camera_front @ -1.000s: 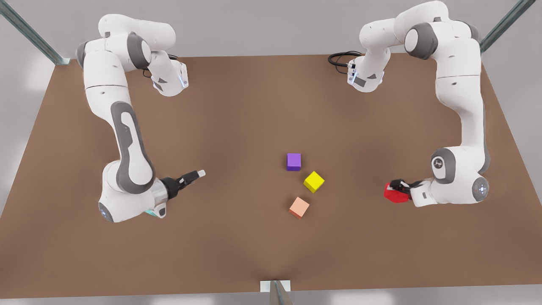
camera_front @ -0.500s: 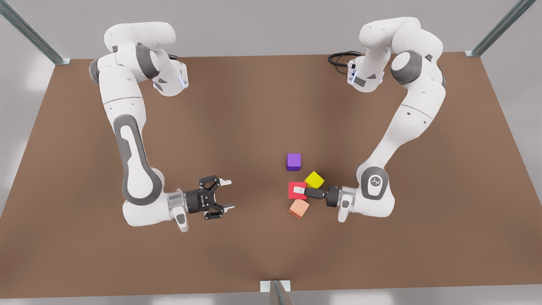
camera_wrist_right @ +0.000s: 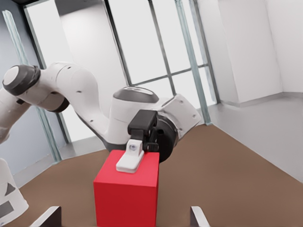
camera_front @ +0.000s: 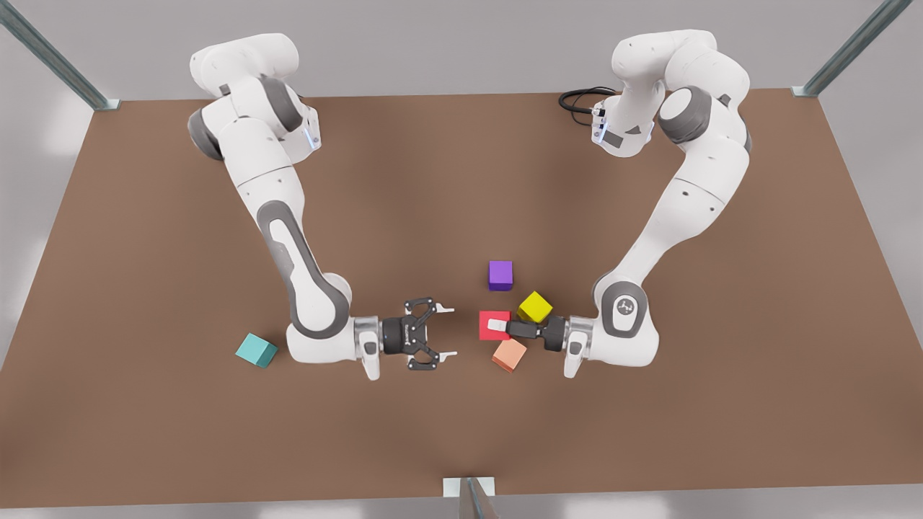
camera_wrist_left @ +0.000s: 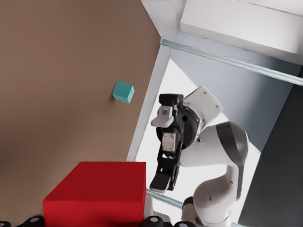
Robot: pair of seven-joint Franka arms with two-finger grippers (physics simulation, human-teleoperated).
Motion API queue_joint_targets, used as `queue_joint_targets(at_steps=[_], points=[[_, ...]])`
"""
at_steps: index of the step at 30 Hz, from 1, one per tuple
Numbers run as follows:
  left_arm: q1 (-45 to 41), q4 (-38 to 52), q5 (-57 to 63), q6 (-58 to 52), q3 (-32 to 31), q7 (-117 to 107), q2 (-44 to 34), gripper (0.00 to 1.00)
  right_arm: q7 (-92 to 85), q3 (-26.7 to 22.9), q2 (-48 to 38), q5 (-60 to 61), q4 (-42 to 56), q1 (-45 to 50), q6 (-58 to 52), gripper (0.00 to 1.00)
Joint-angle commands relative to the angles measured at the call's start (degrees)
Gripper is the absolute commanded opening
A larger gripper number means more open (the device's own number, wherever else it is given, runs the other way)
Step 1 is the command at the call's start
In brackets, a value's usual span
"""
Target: Pick up red wooden cube and pass to hand red wooden cube and place in blue wooden cube
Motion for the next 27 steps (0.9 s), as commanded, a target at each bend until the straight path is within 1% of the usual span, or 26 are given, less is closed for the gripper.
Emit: queue_joint_targets(at_steps=[1,7,20,25,27], points=[[0.08,0.01,-1.54,0.1,-0.06,-0.2,-0.01,0.67,-22.54,0.75,0.48,2.22,0.1,0.28,4.12,1.0],[0.08,0.01,-1.54,0.19,-0.06,-0.2,0.08,0.67,-22.63,4.0,0.92,3.19,-0.43,-0.16,5.88,1.0],[-0.18,0.01,-1.36,0.28,-0.06,7.36,0.43,0.67,-23.16,6.11,1.27,4.07,-2.89,-0.34,5.88,1.0],[-0.18,0.01,-1.36,0.19,-0.06,7.36,0.34,0.67,-23.07,6.11,1.27,5.21,-2.45,0.02,9.22,1.0],[-0.18,0.01,-1.36,0.28,-0.06,7.36,0.34,0.67,-23.07,6.81,1.53,5.39,-2.19,0.1,10.45,1.0]])
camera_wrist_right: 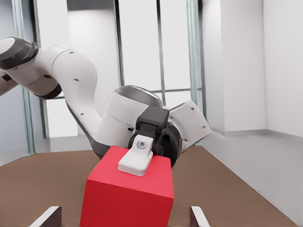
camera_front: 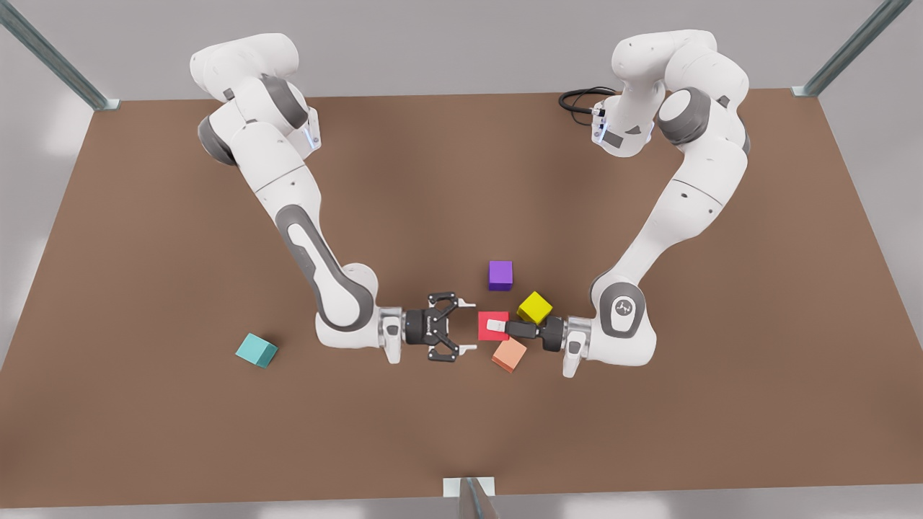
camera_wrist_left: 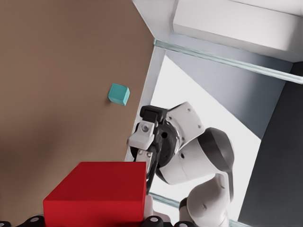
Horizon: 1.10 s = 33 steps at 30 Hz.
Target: Pick up red wooden cube and pass to hand red wooden cube and place in blue wooden cube
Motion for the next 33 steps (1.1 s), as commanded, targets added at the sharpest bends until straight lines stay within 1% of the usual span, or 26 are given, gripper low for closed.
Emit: queue_joint_targets(at_steps=[1,14,16,18,22,33], points=[[0.0,0.02,-0.34,-0.19,-0.04,3.97,-0.09,0.67,-5.14,0.42,0.14,0.31,0.17,0.03,2.5,1.0],[-0.18,0.02,-0.34,-0.02,-0.04,3.97,-0.09,0.67,-5.23,4.2,1.9,0.31,0.61,0.38,8.39,1.0],[-0.18,0.02,-0.34,0.33,-0.04,3.97,-0.01,0.67,-5.23,4.2,2.07,0.31,0.61,0.38,8.39,1.0],[-0.18,0.02,-0.34,0.34,-0.04,3.97,-0.01,0.67,-5.23,5.52,2.78,0.31,0.96,0.38,8.48,1.0],[-0.18,0.02,-0.34,0.34,-0.04,3.97,-0.09,0.67,-5.14,6.31,3.92,0.39,1.84,0.82,9.53,1.0],[-0.53,0.02,-0.34,0.69,-0.04,3.97,-0.01,0.67,-5.05,8.68,4.01,1.1,2.36,0.2,9.53,1.0]])
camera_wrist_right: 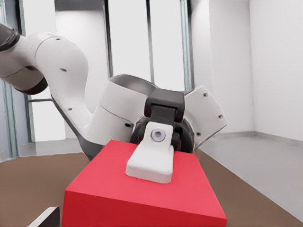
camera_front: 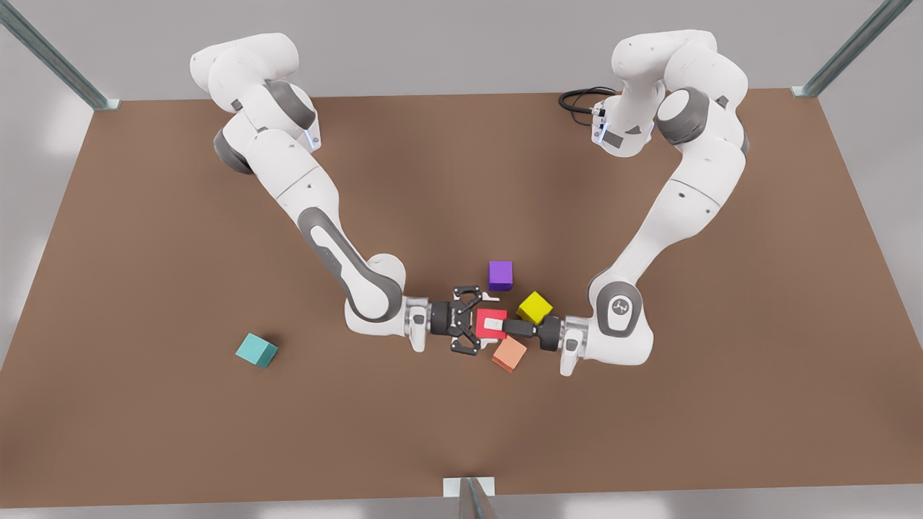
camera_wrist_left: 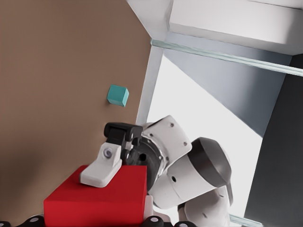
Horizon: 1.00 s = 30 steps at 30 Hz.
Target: Pick up red wooden cube and pass to hand red wooden cube and place in blue wooden cube
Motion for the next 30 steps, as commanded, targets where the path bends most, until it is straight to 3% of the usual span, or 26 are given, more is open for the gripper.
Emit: queue_joint_targets(at_steps=[1,2,3,4,8,9,10,13,18,20,22,23,25,26,27,28,30], points=[[0.02,0.02,-0.37,0.0,-0.03,1.3,-0.08,0.67,-0.63,0.09,-0.09,0.14,0.05,-0.02,0.07,0.99],[-0.06,0.02,-0.37,0.0,-0.03,1.3,-0.08,0.67,-0.63,0.09,-0.09,0.14,0.05,-0.02,0.07,0.96],[-0.06,0.02,-0.37,0.0,-0.03,1.39,-0.08,0.67,-0.71,0.09,-0.09,0.14,0.32,-0.02,0.07,0.66],[-0.06,0.02,-0.37,0.0,-0.03,1.39,-0.08,0.67,-0.8,0.09,-0.09,0.14,0.32,-0.02,0.07,0.46],[-0.06,0.02,-0.37,0.0,-0.03,1.39,-0.08,0.68,-0.71,0.09,0.08,0.14,0.32,-0.02,0.16,0.46],[-0.06,0.02,-0.37,0.0,-0.03,1.39,-0.08,0.9,-0.71,0.09,0.17,0.14,0.32,-0.02,0.16,0.46],[-0.06,0.02,-0.28,0.0,-0.03,1.3,-0.17,1.0,-0.71,0.09,0.17,0.14,0.32,-0.02,0.16,0.46],[1.6,0.02,0.42,-0.53,-0.03,1.04,-0.61,1.0,-0.71,0.09,0.26,0.14,0.32,-0.02,0.16,0.47],[17.41,1.41,12.89,-11.94,-0.03,-3.95,-1.83,1.0,-0.54,-0.17,0.17,-0.04,0.23,-0.1,0.6,0.47],[21.73,12.76,40.82,-26.97,-1.25,-15.39,-6.65,1.0,-0.19,-0.79,-0.09,-1.7,-0.74,-2.39,0.34,0.47],[14.88,12.58,75.1,-39.1,-2.4,-18.82,-18.62,1.0,0.69,-3.16,-0.01,-14.87,-2.76,-5.11,-1.16,0.47],[13.03,12.67,80.48,-44.11,-2.49,-18.91,-19.94,1.0,0.87,-5.26,-0.62,-20.76,-6.97,-5.9,-1.16,0.47],[11.45,12.76,83.74,-43.86,-2.05,-21.9,-22.57,1.0,5.34,-12.47,-5.1,-45.71,-12.43,-8.54,-10.02,0.47],[6.98,9.18,82.87,-43.6,3.29,-21.81,-28.1,1.0,11.14,-15.9,-8.0,-55.12,-11.9,-8.54,-16.08,0.47],[-4.97,-8.75,66.71,-29.73,24.73,-21.81,-44.09,1.0,18.7,-17.93,-11.6,-66.82,-8.57,-8.45,-24.35,0.47],[-10.35,-15.27,63.09,-25.67,31.44,-21.11,-49.82,1.0,21.78,-18.1,-12.57,-69.82,-6.81,-8.45,-27.61,0.47],[-10.0,-11.15,62.56,-29.8,31.35,-21.02,-47.63,1.0,22.14,-20.21,-15.21,-72.27,-6.45,-8.37,-32.01,0.48]])
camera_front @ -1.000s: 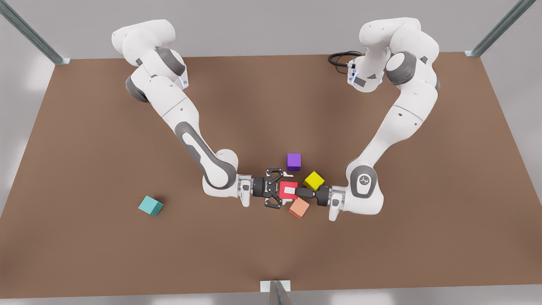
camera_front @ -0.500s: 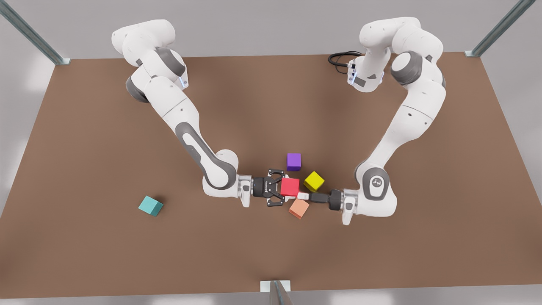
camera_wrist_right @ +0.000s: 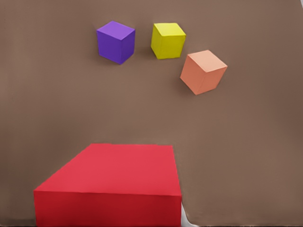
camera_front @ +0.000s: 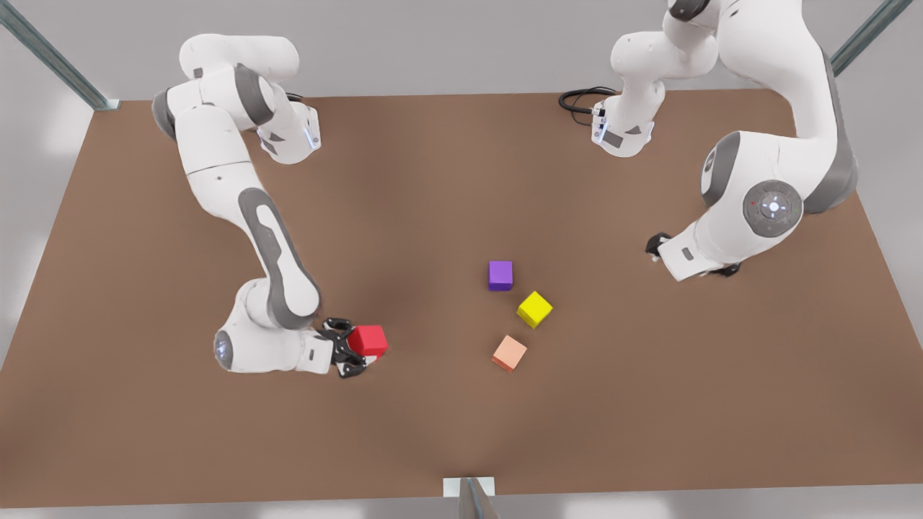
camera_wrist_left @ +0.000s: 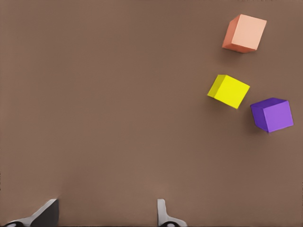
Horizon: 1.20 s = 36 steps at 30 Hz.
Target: Pick up red wooden cube and pass to hand red wooden cube and place in blue wooden cube
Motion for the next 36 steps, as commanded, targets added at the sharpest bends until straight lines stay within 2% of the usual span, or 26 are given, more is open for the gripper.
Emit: queue_joint_targets(at_steps=[1,3,4,7,10,18,34,35,36], points=[[-0.96,-0.25,-2.06,-0.39,1.79,-11.44,-0.36,1.0,15.0,-1.32,-2.01,-17.46,1.21,-0.1,-15.62,0.48],[-1.22,2.74,-1.62,0.84,1.7,-11.44,3.16,1.0,11.05,-3.25,-2.45,-29.95,3.85,-0.18,-17.83,0.48],[-1.22,8.35,-1.8,0.84,1.7,-11.44,3.42,1.0,7.97,-5.98,-2.8,-32.76,3.76,-0.01,-17.74,0.48],[0.45,12.14,-1.02,5.75,1.96,-11.43,7.03,1.0,-0.12,-10.9,-2.63,-34.7,2.97,-1.59,-17.39,0.48],[1.68,12.4,-0.39,6.38,1.96,-11.35,8.17,1.0,-3.63,-10.99,-1.4,-35.67,1.74,-5.54,-14.05,0.48],[1.68,12.49,-0.39,6.46,1.88,-11.17,8.17,1.0,-3.55,-10.99,-2.01,-35.23,-3.79,-5.46,-1.22,0.48],[1.94,12.49,-0.39,6.29,1.96,-11.17,8.17,1.0,-3.11,-10.72,-2.63,-32.68,-7.31,-4.75,2.04,0.5],[2.03,12.49,-0.39,6.29,1.96,-11.17,8.17,1.0,-3.02,-10.72,-2.98,-32.68,-8.27,-4.84,2.12,0.59],[2.03,12.41,-0.39,6.29,1.96,-11.17,8.17,1.0,-3.02,-10.72,-3.59,-32.33,-9.06,-4.84,2.12,0.84]])
